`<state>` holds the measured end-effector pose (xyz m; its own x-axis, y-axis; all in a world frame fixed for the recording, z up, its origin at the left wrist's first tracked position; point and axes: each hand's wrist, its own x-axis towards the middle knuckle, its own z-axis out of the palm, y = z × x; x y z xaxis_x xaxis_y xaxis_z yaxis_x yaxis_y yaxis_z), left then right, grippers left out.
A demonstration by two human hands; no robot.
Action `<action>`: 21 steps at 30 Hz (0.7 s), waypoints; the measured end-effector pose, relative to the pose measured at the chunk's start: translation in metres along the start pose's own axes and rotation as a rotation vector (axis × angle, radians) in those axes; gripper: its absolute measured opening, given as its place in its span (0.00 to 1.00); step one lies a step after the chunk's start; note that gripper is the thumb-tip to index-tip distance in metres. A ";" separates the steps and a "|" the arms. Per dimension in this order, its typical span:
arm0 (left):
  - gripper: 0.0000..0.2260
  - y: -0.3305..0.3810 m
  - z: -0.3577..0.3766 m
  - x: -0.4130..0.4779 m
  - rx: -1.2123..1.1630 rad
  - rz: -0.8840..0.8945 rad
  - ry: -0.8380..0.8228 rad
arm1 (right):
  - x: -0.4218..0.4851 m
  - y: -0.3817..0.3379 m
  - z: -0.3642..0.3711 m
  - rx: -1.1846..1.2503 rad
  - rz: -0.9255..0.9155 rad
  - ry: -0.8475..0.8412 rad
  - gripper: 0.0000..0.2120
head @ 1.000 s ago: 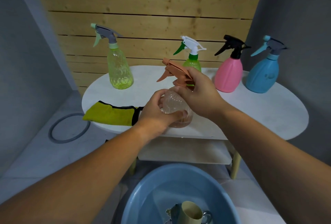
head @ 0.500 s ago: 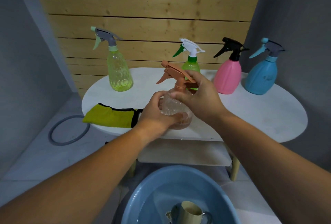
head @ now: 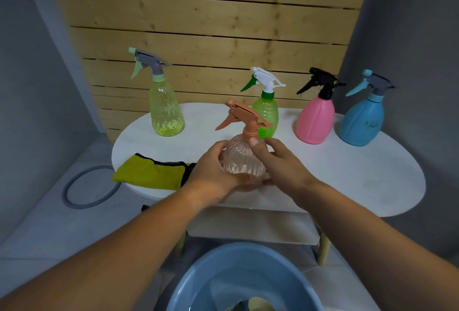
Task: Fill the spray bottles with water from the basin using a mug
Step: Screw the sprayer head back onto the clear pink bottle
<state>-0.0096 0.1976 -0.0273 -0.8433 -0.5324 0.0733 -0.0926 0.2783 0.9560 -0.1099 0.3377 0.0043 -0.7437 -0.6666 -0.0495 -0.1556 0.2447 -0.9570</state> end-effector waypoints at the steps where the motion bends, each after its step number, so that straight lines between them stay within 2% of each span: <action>1: 0.36 0.002 -0.002 0.003 0.004 0.007 0.024 | 0.003 -0.003 0.002 0.027 0.022 0.003 0.20; 4: 0.32 0.010 -0.015 0.020 0.014 0.038 0.075 | 0.019 -0.015 0.008 0.053 0.039 0.024 0.36; 7: 0.31 0.017 -0.033 0.043 -0.005 0.061 0.103 | 0.045 -0.032 0.020 0.068 0.020 0.010 0.42; 15: 0.33 0.000 -0.062 0.108 -0.041 0.012 0.226 | 0.121 -0.044 0.060 0.108 -0.030 -0.014 0.36; 21: 0.31 -0.023 -0.059 0.131 -0.049 -0.004 0.248 | 0.147 -0.031 0.068 0.170 -0.001 -0.040 0.25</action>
<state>-0.0868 0.0738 -0.0226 -0.6866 -0.7152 0.1308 -0.0653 0.2399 0.9686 -0.1704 0.1849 0.0070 -0.7164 -0.6954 -0.0571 -0.0415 0.1242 -0.9914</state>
